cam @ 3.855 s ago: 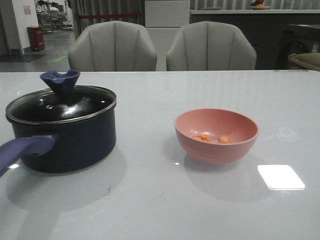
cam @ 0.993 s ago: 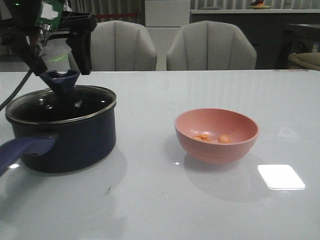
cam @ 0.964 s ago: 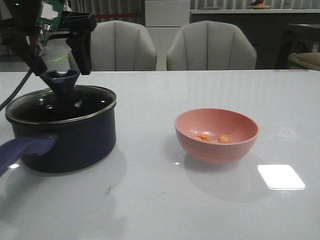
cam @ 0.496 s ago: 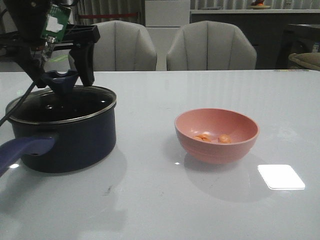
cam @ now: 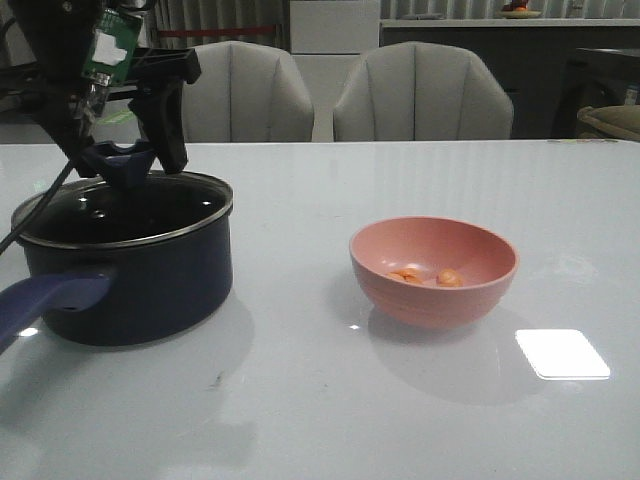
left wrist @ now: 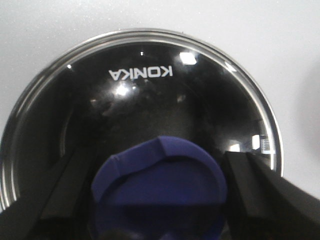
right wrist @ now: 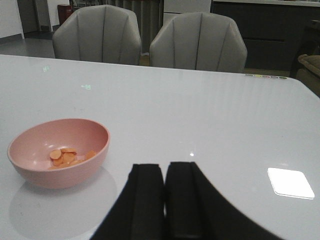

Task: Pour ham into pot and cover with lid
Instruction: 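Lower the left gripper onto the purple lid knob and grasp it, then lift the glass lid off the saucepan with the left gripper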

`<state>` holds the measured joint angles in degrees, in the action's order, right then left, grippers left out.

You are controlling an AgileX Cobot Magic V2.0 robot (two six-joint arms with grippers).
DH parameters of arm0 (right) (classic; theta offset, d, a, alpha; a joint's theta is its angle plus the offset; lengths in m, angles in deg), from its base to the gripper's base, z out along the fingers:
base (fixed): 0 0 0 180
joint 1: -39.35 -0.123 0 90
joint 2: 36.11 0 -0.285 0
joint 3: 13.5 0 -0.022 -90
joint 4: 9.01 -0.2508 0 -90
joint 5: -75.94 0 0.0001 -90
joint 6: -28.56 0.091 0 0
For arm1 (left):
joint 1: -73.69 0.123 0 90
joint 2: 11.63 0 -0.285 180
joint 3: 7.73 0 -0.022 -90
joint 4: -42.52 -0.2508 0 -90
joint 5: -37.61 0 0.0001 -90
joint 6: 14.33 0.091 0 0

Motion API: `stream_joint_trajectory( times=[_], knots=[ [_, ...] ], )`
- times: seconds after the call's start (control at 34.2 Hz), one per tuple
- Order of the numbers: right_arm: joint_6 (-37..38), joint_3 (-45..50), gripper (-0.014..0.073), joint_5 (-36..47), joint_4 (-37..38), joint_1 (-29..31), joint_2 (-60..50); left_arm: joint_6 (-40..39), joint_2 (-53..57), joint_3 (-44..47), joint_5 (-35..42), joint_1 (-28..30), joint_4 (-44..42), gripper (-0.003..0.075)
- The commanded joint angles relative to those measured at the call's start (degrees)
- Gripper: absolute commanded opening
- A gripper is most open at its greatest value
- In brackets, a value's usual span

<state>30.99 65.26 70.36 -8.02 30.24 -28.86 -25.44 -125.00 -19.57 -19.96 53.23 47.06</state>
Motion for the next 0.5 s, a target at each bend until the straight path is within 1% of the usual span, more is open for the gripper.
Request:
stream_joint_trajectory(
  times=[0.0,0.2,0.38,0.47],
  knots=[
    [-0.14,-0.30,0.0159,4.80,0.73,0.04,-1.22,-0.57,3.65,-3.29,0.09,-0.38,0.34,0.0403],
    [-0.14,-0.30,0.0159,4.80,0.73,0.04,-1.22,-0.04,6.92,-4.67,-0.26,-0.27,-0.40,0.0403],
    [-0.14,-0.30,0.0159,4.80,0.73,0.04,-1.22,0.01,10.77,-4.67,-1.51,0.47,-7.23,0.0403],
    [-0.14,-0.30,0.0159,4.80,0.73,0.04,-1.22,0.01,12.46,-4.40,-2.38,2.68,-7.61,0.0403]
  ],
)
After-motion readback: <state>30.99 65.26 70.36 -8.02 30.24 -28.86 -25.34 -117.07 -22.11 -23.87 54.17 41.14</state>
